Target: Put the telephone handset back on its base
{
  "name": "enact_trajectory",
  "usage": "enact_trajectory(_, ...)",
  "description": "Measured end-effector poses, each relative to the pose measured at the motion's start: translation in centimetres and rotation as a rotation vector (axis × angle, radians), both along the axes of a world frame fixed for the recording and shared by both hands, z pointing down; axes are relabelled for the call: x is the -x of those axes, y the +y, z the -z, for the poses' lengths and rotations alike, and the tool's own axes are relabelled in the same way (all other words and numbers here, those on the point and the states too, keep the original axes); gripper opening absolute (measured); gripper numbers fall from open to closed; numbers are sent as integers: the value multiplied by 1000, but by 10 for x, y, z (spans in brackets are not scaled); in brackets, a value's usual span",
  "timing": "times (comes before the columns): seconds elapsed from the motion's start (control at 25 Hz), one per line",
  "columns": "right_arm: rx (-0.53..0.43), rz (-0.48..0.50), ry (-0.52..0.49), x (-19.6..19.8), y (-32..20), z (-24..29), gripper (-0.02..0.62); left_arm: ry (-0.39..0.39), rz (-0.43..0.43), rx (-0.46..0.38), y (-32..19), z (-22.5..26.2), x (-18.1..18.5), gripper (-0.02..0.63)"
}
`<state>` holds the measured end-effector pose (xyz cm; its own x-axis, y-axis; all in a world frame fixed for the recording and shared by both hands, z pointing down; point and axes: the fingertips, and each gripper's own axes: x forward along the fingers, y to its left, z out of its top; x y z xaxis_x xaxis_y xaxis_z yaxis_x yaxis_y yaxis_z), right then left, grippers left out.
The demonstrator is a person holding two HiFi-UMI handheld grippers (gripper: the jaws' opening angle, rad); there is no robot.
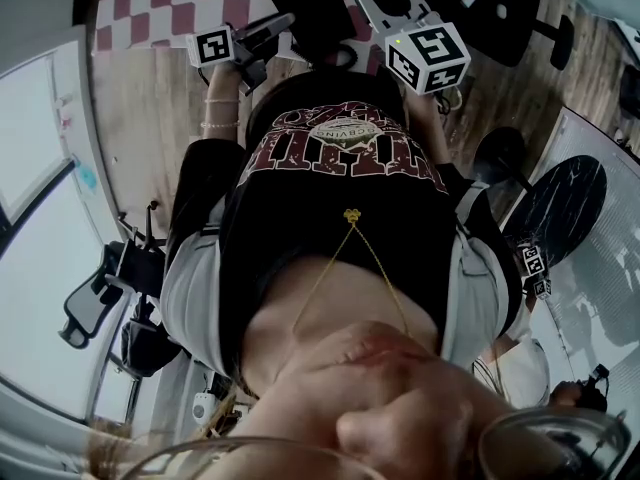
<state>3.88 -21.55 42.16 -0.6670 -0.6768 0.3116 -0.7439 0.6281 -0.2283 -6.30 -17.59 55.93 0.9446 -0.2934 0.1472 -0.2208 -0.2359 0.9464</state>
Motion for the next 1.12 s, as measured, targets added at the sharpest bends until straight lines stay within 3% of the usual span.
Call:
enact_trajectory(0.68,16,-2,1,-1,2,-6,21,-38,20,84,5,-28,0,77)
enact_trajectory(0.88,17,-3,1,-1,2,-7,21,-36,2,51,3,-28,-3,77)
enact_trajectory(1.04,17,-4,-2,-1,2,-8,21,-38,17,113,6,-33,-5,77)
enact_trajectory(1.12,18,-5,-2,-1,2,-7,21,-49,5,81,3,-35,-5,77)
